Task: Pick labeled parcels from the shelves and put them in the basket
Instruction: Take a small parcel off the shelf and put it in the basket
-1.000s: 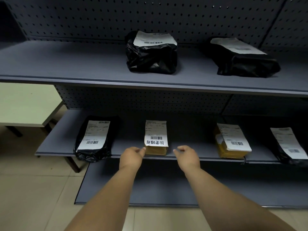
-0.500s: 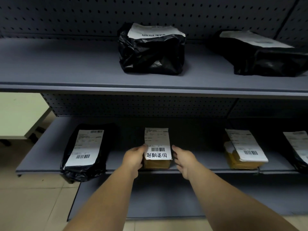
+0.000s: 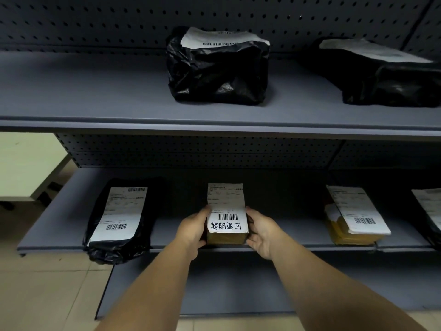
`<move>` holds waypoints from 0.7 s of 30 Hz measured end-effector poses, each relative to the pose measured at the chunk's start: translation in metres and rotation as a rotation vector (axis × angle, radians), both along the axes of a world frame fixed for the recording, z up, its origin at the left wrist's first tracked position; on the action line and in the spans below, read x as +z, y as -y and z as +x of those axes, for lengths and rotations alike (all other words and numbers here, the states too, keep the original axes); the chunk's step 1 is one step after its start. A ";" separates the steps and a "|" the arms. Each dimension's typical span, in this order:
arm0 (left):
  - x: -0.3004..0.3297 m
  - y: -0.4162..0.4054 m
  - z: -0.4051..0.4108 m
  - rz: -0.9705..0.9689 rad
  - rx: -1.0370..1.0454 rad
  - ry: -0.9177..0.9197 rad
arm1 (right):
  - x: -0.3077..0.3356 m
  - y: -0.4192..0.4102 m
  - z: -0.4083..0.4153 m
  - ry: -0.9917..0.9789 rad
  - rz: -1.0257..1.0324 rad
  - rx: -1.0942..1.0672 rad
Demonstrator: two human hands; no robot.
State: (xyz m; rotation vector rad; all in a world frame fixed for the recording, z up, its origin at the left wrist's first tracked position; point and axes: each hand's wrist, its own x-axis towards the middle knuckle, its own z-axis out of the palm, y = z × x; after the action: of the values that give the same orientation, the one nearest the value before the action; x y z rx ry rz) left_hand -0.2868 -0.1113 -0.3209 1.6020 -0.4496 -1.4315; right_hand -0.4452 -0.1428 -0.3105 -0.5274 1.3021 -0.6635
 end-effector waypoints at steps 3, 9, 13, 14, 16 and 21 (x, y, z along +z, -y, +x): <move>0.004 -0.005 0.001 -0.036 -0.012 -0.009 | 0.004 -0.005 -0.002 0.023 -0.032 0.007; 0.020 -0.022 0.000 -0.128 0.004 -0.055 | 0.014 -0.018 -0.010 0.092 -0.083 0.018; 0.031 -0.039 -0.001 -0.188 -0.003 -0.082 | 0.021 -0.031 -0.016 0.139 -0.123 0.020; 0.033 -0.044 -0.002 -0.200 -0.007 -0.087 | 0.023 -0.035 -0.017 0.152 -0.130 0.017; 0.037 -0.053 -0.003 -0.223 -0.020 -0.086 | 0.026 -0.043 -0.020 0.174 -0.131 0.018; 0.046 -0.078 -0.007 -0.246 -0.039 -0.064 | 0.034 -0.064 -0.026 0.199 -0.135 0.042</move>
State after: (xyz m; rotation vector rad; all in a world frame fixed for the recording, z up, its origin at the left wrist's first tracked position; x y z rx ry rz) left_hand -0.2938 -0.0333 -0.2750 1.3537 -0.5983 -1.3939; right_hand -0.4712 -0.0784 -0.2763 -0.5819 1.0620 -0.7532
